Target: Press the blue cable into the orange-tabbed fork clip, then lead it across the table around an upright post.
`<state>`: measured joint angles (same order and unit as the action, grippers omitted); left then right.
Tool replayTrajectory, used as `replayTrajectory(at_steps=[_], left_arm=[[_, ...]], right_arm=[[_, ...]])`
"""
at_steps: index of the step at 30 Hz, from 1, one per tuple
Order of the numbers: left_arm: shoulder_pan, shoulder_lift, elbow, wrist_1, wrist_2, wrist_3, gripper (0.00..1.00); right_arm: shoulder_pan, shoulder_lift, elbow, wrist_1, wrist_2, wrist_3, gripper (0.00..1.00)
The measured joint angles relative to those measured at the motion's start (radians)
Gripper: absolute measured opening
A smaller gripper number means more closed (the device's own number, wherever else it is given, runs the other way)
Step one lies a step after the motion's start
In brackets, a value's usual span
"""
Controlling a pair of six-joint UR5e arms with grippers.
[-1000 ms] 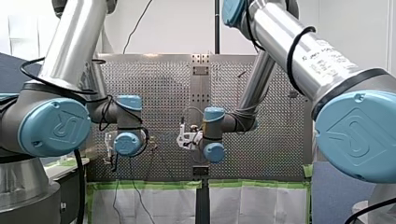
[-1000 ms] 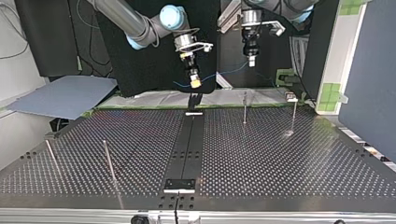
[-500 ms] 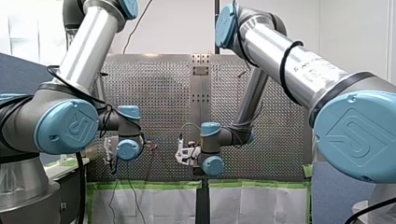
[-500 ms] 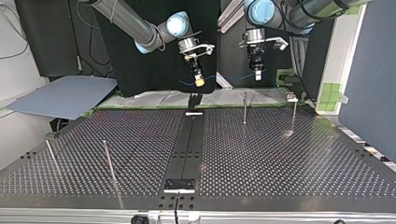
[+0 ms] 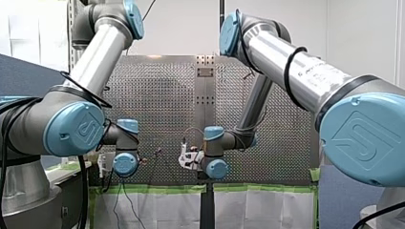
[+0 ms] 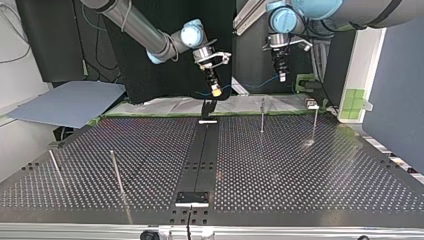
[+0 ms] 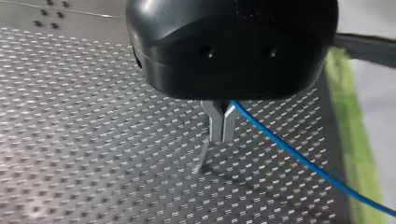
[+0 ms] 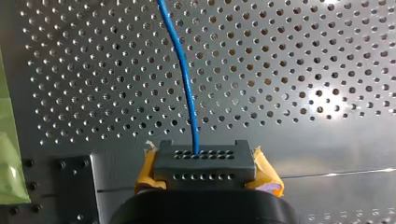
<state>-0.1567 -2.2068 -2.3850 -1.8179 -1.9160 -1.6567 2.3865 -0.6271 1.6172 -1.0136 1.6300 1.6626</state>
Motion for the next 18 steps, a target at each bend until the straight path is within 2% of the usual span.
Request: replayTrajectory(at_steps=[7,11,14,18], left_arm=[[-0.001,-0.084,0.05,-0.063,0.062,-0.002,0.0],[-0.001,-0.121,0.078,-0.087,0.073,-0.003,0.0],[0.0,-0.147,0.101,-0.091,0.073,-0.005,0.0],[0.001,-0.186,0.119,-0.065,0.077,-0.018,0.0]], right_arm=[[-0.016,0.051,-0.043,0.026,-0.01,0.008,0.0],[-0.028,0.058,-0.059,0.035,-0.011,0.008,0.0],[-0.035,0.059,-0.07,0.043,-0.012,0.006,0.0],[-0.046,0.06,-0.078,0.048,-0.014,0.002,0.0]])
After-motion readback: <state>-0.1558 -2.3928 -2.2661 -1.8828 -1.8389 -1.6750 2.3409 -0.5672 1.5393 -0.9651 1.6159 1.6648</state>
